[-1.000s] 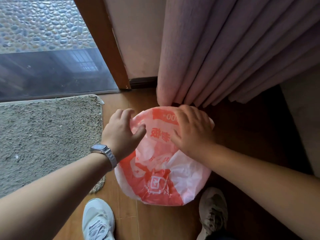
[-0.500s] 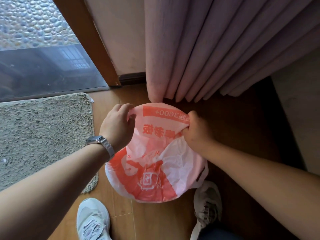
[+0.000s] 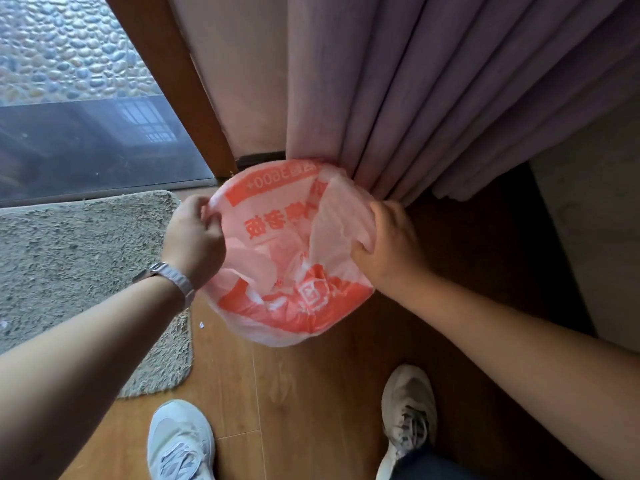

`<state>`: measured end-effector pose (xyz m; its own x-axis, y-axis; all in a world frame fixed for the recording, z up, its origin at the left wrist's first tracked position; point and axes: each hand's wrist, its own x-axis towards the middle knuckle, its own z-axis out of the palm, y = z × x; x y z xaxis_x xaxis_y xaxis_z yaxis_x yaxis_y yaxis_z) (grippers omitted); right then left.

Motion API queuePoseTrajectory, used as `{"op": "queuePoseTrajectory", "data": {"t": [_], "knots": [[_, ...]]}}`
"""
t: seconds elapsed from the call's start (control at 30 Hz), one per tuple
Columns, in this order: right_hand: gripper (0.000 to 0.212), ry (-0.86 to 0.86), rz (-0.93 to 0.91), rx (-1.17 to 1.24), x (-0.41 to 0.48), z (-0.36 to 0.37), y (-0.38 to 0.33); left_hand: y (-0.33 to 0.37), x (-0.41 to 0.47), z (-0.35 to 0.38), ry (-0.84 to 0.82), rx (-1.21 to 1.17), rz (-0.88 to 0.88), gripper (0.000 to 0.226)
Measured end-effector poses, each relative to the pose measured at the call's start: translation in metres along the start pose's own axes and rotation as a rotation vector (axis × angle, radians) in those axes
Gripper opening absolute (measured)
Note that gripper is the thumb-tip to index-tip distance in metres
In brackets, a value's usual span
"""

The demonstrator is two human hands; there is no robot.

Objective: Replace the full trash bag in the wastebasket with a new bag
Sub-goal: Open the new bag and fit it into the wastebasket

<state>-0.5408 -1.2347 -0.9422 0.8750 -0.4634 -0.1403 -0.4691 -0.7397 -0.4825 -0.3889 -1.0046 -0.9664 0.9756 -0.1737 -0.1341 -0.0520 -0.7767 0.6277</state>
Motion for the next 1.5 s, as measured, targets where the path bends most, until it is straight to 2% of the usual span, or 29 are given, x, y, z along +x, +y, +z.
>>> {"op": "queuePoseTrajectory", "data": {"t": [0.17, 0.23, 0.3, 0.37, 0.5, 0.6, 0.73, 0.87, 1.1, 1.4, 1.5], "knots": [[0.062, -0.085, -0.029, -0.005, -0.01, 0.008, -0.004, -0.007, 0.0, -0.012, -0.005, -0.108, -0.124, 0.024], [0.06, -0.101, -0.084, -0.057, -0.009, 0.011, -0.004, -0.01, 0.002, -0.019, -0.012, -0.054, -0.084, 0.032], [0.058, -0.072, -0.242, -0.235, -0.007, 0.011, 0.001, -0.013, -0.003, -0.029, 0.016, 0.132, 0.092, 0.039], [0.057, -0.089, -0.431, -0.348, -0.007, 0.008, 0.006, -0.015, -0.013, -0.037, -0.023, 0.272, 0.397, 0.044], [0.063, -0.234, -0.69, -0.336, -0.022, 0.01, 0.007, -0.022, -0.035, -0.038, -0.373, 0.484, 0.906, 0.055], [0.063, -0.288, -0.783, -0.328, -0.03, 0.022, -0.001, -0.033, -0.05, -0.029, -0.496, 0.546, 1.069, 0.054], [0.045, -0.303, -0.86, -0.316, -0.024, 0.033, -0.009, -0.046, -0.05, -0.025, -0.464, 0.582, 1.078, 0.045], [0.021, -0.219, -0.951, -0.319, -0.017, 0.041, -0.002, -0.055, -0.046, -0.022, -0.384, 0.537, 1.132, 0.02], [0.012, -0.197, -0.974, -0.318, -0.015, 0.045, 0.001, -0.063, -0.036, -0.019, -0.334, 0.558, 1.138, 0.014], [0.012, -0.277, -0.927, -0.295, -0.013, 0.04, 0.001, -0.061, -0.027, -0.03, -0.411, 0.573, 1.104, 0.028], [0.004, -0.325, -0.898, -0.278, -0.01, 0.034, 0.0, -0.056, -0.029, -0.033, -0.448, 0.535, 1.064, 0.022]]}}
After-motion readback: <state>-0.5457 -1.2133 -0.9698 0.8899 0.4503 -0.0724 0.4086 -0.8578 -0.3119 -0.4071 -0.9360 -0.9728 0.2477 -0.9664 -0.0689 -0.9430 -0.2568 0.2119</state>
